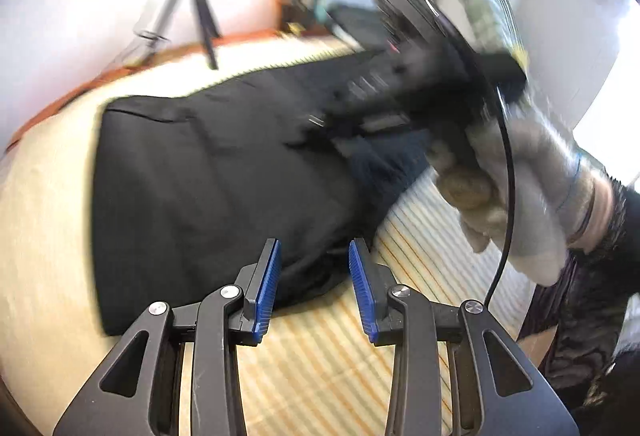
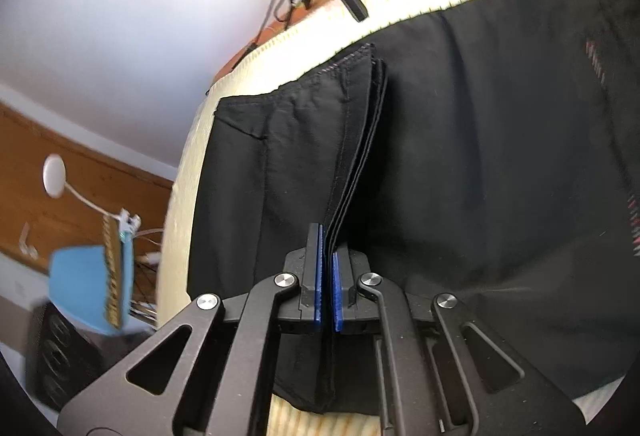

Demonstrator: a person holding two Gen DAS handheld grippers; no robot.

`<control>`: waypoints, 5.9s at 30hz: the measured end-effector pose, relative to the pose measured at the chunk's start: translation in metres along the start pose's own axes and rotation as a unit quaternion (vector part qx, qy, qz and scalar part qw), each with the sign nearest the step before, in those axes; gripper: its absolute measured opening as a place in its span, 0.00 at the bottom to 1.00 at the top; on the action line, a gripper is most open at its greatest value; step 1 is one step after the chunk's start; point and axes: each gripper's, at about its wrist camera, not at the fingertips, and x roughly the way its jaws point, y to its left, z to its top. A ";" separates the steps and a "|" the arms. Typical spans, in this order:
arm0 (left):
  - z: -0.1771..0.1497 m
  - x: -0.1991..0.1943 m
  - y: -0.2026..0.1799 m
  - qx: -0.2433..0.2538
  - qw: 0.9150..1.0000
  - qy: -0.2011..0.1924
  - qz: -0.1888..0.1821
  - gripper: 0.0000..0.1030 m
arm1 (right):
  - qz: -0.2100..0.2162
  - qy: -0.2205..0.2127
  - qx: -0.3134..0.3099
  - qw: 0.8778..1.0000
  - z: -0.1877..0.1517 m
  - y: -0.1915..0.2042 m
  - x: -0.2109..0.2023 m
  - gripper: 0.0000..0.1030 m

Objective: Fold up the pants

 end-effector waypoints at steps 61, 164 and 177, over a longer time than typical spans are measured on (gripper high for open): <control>0.014 0.037 -0.003 0.056 0.998 -0.001 0.028 0.32 | -0.179 -0.137 -0.114 0.968 0.010 -0.014 -0.114 0.24; 0.065 0.058 0.114 -0.285 0.951 -0.034 -0.114 0.09 | -0.152 -0.079 -0.360 0.917 -0.129 0.100 0.006 0.60; 0.082 0.040 0.097 -0.224 0.971 -0.038 -0.072 0.10 | -0.199 -0.091 -0.314 0.924 -0.108 0.091 0.012 0.09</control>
